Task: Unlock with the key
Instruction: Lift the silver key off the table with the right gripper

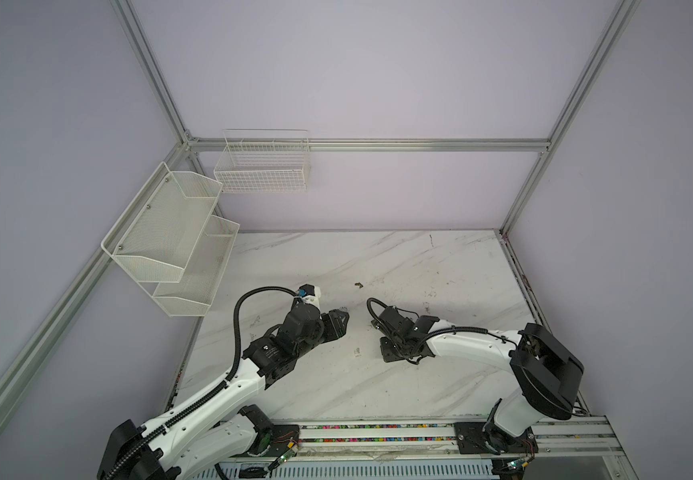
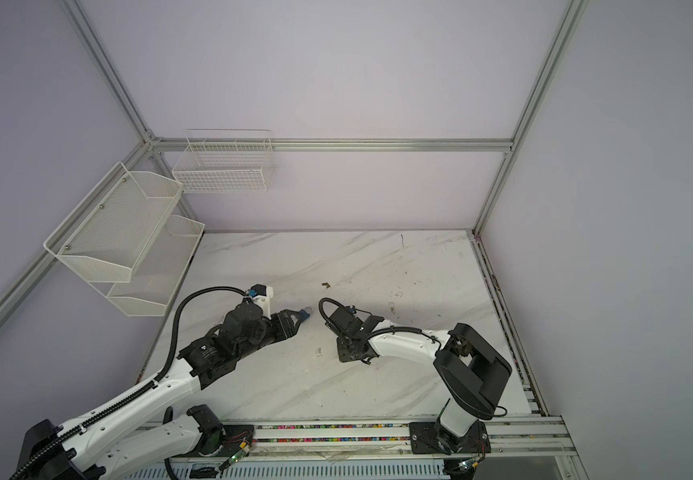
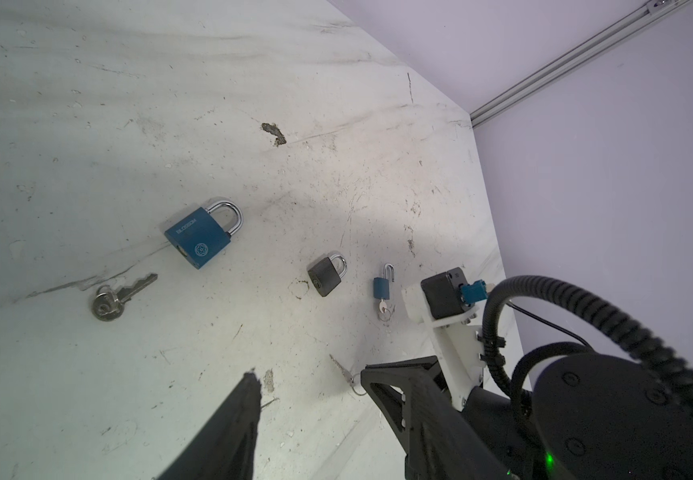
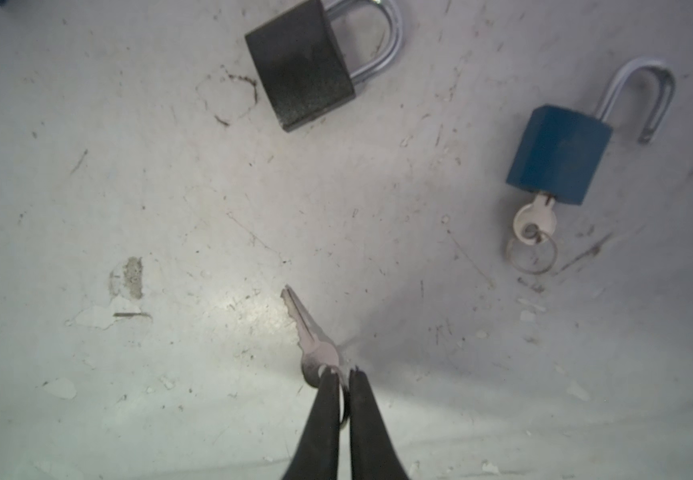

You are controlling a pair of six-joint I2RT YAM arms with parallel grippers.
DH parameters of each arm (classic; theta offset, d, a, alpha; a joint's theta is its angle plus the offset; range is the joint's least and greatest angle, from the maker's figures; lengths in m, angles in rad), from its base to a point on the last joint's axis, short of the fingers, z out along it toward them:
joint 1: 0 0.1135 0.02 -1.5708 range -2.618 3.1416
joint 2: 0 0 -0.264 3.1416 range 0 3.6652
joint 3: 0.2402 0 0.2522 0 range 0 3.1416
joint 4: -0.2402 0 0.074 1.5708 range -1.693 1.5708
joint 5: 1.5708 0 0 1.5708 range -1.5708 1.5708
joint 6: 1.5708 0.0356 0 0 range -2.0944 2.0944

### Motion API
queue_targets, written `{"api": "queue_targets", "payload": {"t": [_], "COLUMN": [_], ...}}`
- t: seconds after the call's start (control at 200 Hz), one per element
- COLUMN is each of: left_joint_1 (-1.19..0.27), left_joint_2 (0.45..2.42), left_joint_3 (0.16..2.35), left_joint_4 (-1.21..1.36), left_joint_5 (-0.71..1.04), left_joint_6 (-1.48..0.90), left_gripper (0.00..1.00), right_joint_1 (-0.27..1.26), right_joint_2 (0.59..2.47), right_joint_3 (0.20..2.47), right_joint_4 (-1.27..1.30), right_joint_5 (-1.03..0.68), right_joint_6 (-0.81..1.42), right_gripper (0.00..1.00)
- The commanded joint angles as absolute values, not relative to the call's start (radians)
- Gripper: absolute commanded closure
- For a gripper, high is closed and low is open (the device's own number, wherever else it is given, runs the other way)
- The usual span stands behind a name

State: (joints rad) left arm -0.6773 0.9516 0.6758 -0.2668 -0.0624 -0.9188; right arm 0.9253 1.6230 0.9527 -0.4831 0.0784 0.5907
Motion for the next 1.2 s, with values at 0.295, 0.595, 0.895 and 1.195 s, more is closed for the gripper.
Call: {"api": "queue_targets", "payload": {"t": [0.295, 0.595, 0.895, 1.195], "left_joint_1": [-0.667, -0.667, -0.666, -0.666], "left_joint_2": [0.992, 1.04, 1.042, 1.052], "left_joint_3": [0.653, 0.667, 0.666, 0.664], "left_joint_4": [-0.146, -0.147, -0.152, -0.146], "left_joint_5": [0.042, 0.061, 0.051, 0.06], "left_joint_6": [-0.957, -0.956, -0.952, -0.962], "left_gripper": [0.41, 0.41, 0.41, 0.41], "right_joint_1": [0.867, 0.861, 0.862, 0.861], "right_joint_2": [1.576, 1.61, 1.627, 1.661], "right_joint_3": [0.94, 0.93, 0.89, 0.889], "right_joint_4": [-0.501, -0.456, -0.422, -0.396], "right_joint_5": [0.035, 0.002, 0.0, 0.006], "right_joint_6": [0.501, 0.49, 0.494, 0.486], "right_gripper": [0.66, 0.68, 0.77, 0.82]}}
